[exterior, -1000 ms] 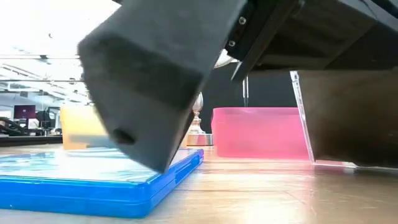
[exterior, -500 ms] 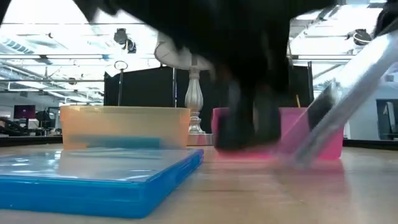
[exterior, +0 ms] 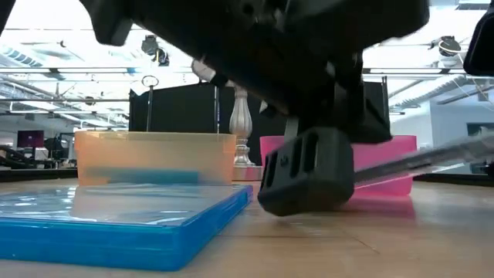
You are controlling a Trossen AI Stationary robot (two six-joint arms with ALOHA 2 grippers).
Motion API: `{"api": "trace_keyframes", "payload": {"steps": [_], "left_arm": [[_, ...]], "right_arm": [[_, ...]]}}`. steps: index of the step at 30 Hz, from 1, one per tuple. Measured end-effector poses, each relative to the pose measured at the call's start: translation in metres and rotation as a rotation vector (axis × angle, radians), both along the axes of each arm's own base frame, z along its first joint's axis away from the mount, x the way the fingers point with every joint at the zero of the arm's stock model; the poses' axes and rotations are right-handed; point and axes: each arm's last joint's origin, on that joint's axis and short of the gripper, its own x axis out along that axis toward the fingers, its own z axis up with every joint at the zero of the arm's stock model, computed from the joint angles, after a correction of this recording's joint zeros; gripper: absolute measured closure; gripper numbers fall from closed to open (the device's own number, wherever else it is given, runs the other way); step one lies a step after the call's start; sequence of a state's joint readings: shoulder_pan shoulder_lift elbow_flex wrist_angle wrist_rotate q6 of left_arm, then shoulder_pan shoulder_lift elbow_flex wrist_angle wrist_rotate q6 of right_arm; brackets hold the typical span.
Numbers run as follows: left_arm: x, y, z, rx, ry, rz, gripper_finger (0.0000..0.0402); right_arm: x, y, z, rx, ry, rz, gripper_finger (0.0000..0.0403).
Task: Pick & place jewel cases by type
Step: Put the black CD case into the red bin
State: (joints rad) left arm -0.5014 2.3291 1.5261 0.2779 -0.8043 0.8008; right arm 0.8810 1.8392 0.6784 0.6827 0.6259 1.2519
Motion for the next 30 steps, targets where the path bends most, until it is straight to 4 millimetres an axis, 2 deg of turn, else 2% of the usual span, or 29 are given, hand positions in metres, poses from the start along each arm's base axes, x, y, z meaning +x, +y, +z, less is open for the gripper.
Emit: {"api": "trace_keyframes", "payload": {"steps": [7, 16, 22, 30], "left_arm": [[-0.001, -0.001, -0.001, -0.026, -0.002, 0.006, 0.0360], [-0.002, 0.004, -0.005, -0.153, 0.040, 0.019, 0.0360], [-0.002, 0.004, -0.007, -0.177, 0.066, -0.003, 0.0360], [-0.002, 0.003, -0.006, -0.223, 0.089, -0.062, 0.0360]], "right_arm": [[0.001, -0.002, 0.003, 0.011, -0.043, -0.082, 0.0220], [0.002, -0.005, 0.002, 0.033, -0.068, -0.183, 0.0220], [0.002, -0.010, 0.000, 0.045, -0.075, -0.281, 0.0220], [0.010, -0.020, -0.002, 0.024, -0.066, -0.327, 0.0220]]}}
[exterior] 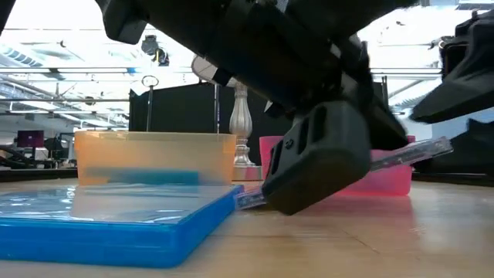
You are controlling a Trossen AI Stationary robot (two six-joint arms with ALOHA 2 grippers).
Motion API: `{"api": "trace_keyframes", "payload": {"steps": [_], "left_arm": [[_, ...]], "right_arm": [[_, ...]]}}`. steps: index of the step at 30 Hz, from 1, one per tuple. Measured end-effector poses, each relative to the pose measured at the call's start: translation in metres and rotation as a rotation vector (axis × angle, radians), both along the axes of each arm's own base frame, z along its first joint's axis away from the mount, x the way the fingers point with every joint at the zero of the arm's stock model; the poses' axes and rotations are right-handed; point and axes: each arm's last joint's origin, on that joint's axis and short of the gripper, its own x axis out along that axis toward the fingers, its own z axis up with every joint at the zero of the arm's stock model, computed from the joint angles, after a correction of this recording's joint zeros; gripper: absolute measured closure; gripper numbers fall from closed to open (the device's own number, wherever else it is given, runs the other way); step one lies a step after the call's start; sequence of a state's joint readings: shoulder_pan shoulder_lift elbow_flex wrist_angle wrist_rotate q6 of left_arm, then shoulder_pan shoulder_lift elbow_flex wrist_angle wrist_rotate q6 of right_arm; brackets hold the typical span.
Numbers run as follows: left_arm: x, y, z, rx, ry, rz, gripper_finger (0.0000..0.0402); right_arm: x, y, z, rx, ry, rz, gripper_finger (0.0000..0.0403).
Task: Pick & place jewel cases by type
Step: Put the black CD case into the red bin
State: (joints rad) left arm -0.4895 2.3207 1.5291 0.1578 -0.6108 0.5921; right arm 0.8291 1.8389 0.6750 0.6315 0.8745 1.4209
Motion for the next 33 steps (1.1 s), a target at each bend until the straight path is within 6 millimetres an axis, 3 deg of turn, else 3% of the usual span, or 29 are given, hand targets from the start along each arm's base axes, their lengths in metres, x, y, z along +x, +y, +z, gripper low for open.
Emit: {"api": "trace_keyframes", "payload": {"steps": [7, 20, 24, 33], "left_arm": [[-0.001, -0.001, -0.002, -0.051, 0.026, -0.034, 0.0360], [-0.002, -0.004, -0.004, -0.080, 0.043, -0.049, 0.0360], [-0.009, -0.016, -0.002, -0.052, 0.037, -0.060, 0.0360], [-0.036, -0.054, 0.004, 0.080, -0.026, -0.021, 0.0360]], "right_arm": [[0.006, -0.008, -0.002, -0.060, 0.023, -0.013, 0.0232], [0.011, -0.011, 0.004, -0.144, 0.003, -0.012, 0.0352], [0.010, -0.005, 0.006, -0.224, -0.009, 0.071, 0.0379], [0.018, 0.013, 0.023, -0.313, -0.052, 0.173, 0.0370]]}}
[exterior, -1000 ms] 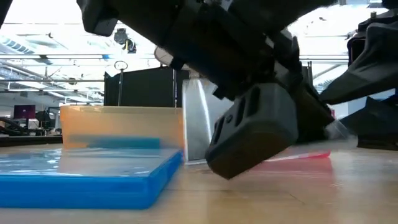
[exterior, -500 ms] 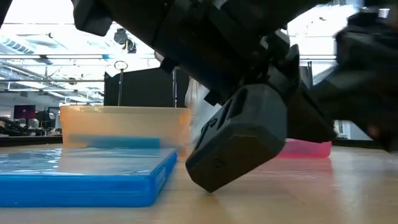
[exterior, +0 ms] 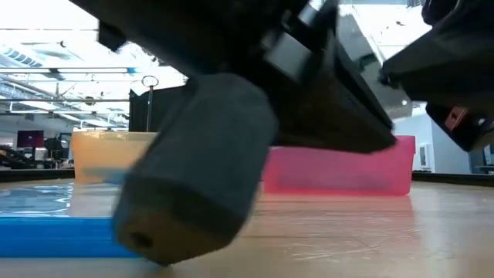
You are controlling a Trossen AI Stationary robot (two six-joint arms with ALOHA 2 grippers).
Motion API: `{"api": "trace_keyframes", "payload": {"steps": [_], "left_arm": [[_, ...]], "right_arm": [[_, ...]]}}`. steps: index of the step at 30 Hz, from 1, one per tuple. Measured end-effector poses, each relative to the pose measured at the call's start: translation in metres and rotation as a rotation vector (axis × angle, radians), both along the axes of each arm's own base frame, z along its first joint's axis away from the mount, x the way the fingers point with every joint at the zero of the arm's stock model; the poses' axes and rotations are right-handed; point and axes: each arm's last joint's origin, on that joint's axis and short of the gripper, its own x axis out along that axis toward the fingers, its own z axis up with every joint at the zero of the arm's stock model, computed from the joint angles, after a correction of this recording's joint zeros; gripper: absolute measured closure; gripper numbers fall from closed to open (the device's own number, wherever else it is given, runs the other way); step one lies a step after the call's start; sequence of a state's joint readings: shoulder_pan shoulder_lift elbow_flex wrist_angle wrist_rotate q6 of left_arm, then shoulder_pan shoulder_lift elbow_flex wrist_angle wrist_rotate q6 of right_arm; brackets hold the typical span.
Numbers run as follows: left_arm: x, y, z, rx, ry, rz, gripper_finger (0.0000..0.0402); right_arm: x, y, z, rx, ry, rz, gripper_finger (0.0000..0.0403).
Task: Pick & place jewel cases by type
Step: Put the black CD case into the red bin
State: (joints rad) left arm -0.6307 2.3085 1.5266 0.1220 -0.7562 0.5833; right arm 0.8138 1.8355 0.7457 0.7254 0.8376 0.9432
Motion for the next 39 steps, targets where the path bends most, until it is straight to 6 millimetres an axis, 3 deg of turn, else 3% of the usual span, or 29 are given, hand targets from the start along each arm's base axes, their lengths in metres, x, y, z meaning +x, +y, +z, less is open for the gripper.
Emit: {"api": "trace_keyframes", "payload": {"steps": [6, 10, 19, 27, 32, 39], "left_arm": [[-0.016, -0.018, 0.002, 0.084, -0.047, 0.047, 0.0360], [-0.027, -0.031, 0.014, 0.130, -0.094, 0.058, 0.0360], [-0.074, -0.059, 0.083, -0.011, -0.227, 0.107, 0.0360], [-0.123, -0.057, 0.139, -0.236, -0.138, 0.026, 0.0355], [-0.130, -0.055, 0.142, -0.272, -0.079, 0.009, 0.0294], [-0.129, -0.042, 0.134, -0.189, -0.015, 0.063, 0.0146]], "right_arm": [[0.000, 0.011, 0.007, -0.036, -0.006, 0.037, 0.0378], [-0.001, 0.017, 0.010, -0.048, -0.012, 0.056, 0.0378], [-0.009, 0.023, 0.011, -0.146, -0.015, 0.092, 0.0378], [-0.007, 0.037, 0.026, -0.378, 0.102, 0.156, 0.0378], [-0.001, 0.044, 0.035, -0.563, 0.207, 0.145, 0.0378], [0.001, 0.050, 0.045, -0.794, 0.207, 0.201, 0.0378]]}}
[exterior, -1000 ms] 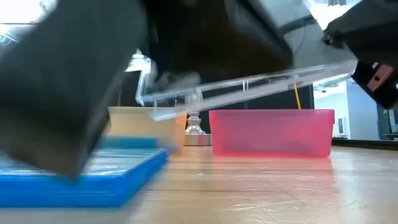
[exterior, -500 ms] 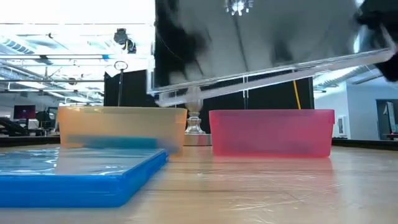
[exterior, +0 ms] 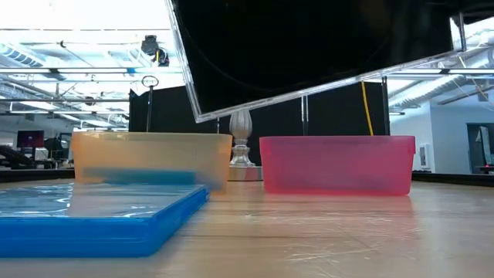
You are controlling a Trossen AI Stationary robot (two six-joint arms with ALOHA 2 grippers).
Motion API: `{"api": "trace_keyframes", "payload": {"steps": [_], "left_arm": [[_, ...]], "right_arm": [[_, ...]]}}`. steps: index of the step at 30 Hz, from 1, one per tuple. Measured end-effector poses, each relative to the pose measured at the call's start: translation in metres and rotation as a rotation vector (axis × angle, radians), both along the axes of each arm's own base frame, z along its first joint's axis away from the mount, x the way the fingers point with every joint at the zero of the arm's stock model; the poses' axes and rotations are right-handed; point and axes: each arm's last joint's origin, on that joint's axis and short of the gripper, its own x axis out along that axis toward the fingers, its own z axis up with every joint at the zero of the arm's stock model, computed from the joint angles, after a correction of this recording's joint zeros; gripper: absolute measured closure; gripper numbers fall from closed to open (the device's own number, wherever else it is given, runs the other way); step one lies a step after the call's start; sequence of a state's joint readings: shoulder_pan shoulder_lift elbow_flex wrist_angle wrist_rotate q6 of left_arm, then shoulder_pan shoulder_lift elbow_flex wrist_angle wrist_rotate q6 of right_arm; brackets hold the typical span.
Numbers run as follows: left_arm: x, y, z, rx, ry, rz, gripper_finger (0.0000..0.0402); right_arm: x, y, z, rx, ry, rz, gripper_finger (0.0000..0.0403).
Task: Pick & place jewel cases by type
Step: Put the black CD case into the red bin
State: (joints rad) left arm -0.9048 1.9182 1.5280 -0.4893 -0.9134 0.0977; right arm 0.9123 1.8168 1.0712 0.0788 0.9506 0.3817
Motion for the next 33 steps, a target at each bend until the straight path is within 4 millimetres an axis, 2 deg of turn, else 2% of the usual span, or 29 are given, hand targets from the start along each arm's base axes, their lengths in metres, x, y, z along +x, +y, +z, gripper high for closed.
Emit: {"api": "trace_keyframes", "payload": {"steps": [4, 7, 10, 14, 18, 22, 33], "left_arm": [[0.009, 0.009, 0.000, 0.057, 0.006, 0.012, 0.0072], [0.018, 0.017, 0.000, 0.052, 0.020, 0.024, 0.0038], [0.029, 0.027, -0.001, -0.010, 0.047, 0.041, 0.0025], [0.041, 0.040, -0.002, -0.045, 0.047, 0.093, 0.0038], [0.047, 0.047, -0.001, -0.046, 0.046, 0.113, 0.0075], [0.052, 0.052, -0.002, -0.059, 0.060, 0.113, 0.0131], [0.053, 0.053, -0.002, -0.061, 0.087, 0.074, 0.0353]], "right_arm": [[0.000, -0.001, 0.000, -0.111, 0.003, 0.019, 0.0378], [0.001, -0.002, 0.002, -0.173, -0.018, -0.001, 0.0378], [0.001, -0.002, 0.004, -0.224, -0.038, -0.015, 0.0378], [0.002, -0.002, 0.004, -0.255, -0.032, -0.003, 0.0378], [0.002, -0.002, 0.004, -0.281, -0.026, 0.007, 0.0377], [0.002, -0.002, 0.004, -0.290, -0.025, 0.008, 0.0373], [0.001, -0.003, 0.003, -0.309, -0.028, -0.013, 0.0370]]}}
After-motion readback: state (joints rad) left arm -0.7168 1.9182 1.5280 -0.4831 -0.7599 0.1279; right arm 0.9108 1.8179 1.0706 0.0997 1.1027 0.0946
